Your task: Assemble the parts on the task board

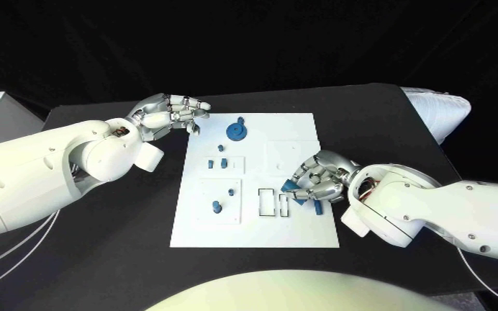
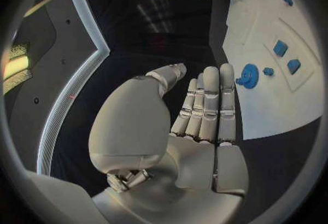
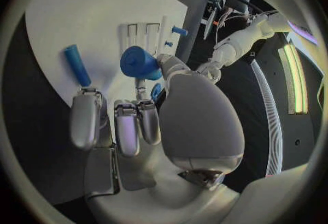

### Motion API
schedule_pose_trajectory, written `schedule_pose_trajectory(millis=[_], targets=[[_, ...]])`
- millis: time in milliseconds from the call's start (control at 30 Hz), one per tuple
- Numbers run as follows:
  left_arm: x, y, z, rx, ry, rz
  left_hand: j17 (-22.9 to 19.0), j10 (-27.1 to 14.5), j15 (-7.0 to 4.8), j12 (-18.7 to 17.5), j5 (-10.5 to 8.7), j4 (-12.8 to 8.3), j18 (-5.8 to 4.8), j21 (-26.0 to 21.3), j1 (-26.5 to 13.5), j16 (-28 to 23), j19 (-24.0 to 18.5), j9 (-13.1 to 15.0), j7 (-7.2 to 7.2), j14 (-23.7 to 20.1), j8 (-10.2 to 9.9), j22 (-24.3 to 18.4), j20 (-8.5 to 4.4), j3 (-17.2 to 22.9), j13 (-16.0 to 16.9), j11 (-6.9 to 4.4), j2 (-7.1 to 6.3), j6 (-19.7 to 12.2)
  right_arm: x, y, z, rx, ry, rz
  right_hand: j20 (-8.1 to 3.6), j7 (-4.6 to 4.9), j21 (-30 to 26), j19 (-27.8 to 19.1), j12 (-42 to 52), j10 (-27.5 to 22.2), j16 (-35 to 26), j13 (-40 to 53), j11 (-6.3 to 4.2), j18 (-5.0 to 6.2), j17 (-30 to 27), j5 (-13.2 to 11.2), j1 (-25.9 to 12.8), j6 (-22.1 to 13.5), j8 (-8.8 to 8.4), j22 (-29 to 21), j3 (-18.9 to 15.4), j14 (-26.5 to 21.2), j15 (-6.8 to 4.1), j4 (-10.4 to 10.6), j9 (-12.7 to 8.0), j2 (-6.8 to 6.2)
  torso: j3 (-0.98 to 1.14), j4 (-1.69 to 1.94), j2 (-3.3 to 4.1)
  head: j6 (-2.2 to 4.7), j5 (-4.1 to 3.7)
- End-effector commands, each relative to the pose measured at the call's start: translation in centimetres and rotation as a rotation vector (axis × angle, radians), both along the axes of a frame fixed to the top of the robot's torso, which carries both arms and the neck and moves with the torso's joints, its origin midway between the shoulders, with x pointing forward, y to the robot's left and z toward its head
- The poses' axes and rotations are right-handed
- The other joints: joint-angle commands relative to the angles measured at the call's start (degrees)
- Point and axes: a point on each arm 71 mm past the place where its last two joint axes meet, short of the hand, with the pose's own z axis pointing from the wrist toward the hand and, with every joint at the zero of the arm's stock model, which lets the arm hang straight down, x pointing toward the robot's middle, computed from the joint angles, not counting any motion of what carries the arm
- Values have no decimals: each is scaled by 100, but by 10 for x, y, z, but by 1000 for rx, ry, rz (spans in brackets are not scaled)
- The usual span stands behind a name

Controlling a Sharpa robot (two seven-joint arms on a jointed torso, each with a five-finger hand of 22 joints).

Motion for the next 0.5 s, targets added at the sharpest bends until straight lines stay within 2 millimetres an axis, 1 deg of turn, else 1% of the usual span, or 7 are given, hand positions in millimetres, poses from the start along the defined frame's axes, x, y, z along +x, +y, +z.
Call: schedule_pose_trajectory(millis=[33,67,200,267,300,333,500], targets=[[-1,-3,0,-7,-2,-26,10,-35,16,38,-12,1,33,-21,49,20,15,1,122,-10,36,-5,7,-30,7,10,23,-55,4,6,1,7,-27,8,-31,-65,23,-2,14,307,31,1176,-34,-67,1505,-40,-47,152,75,397,87,598,-53,69,56,0,-4,5,4,9,5],[-1,-3,0,-7,-2,-26,10,-35,16,38,-12,1,33,-21,49,20,15,1,122,-10,36,-5,7,-30,7,10,23,-55,5,7,0,3,-29,14,-31,-62,5,-9,8,303,31,1171,-33,-63,1505,-62,-74,149,76,387,105,598,-53,71,55,-16,-5,5,3,25,9],[-1,-3,0,-8,-2,-28,10,-35,16,38,-12,1,33,-21,49,20,15,1,122,-10,36,-5,7,-30,7,10,23,-55,7,17,-5,-19,-34,38,-30,-54,-13,-15,-15,285,31,1152,-26,-61,1505,-129,-172,139,81,382,145,598,-48,77,54,-58,-4,11,7,35,9],[-1,-3,0,-8,-1,-29,10,-35,16,38,-12,1,33,-21,49,20,15,1,122,-10,36,-5,7,-30,7,10,23,-55,7,22,-9,-34,-37,46,-26,-50,-26,-18,-34,272,31,1136,-21,-60,1505,-265,-266,134,91,380,161,598,-43,76,55,-98,-5,12,11,37,7],[-1,-3,0,-8,-1,-29,10,-35,16,38,-12,1,33,-21,49,20,15,1,122,-10,36,-5,7,-30,7,10,23,-55,7,24,-10,-40,-40,49,-22,-47,-39,-21,-45,266,31,1128,-17,-58,1505,-438,-355,131,102,377,152,598,-39,77,58,-121,-6,14,12,38,7],[-1,-3,0,-8,-1,-29,10,-35,16,38,-12,1,33,-21,49,20,15,1,122,-10,36,-5,7,-30,7,10,23,-55,7,26,-12,-48,-44,52,-22,-46,-38,-19,-47,265,31,1127,-16,-58,1505,-486,-383,130,107,380,147,598,-38,78,59,-128,-5,13,12,36,9],[-1,-3,0,-7,0,-30,10,-35,16,38,-12,1,33,-21,49,20,15,1,122,-10,36,-5,7,-30,7,10,23,-55,9,34,-17,-81,-67,58,-21,-51,-34,-12,-43,273,31,1134,-18,-60,1505,-572,-487,146,132,390,121,598,-39,87,66,-125,-6,14,9,26,19]])
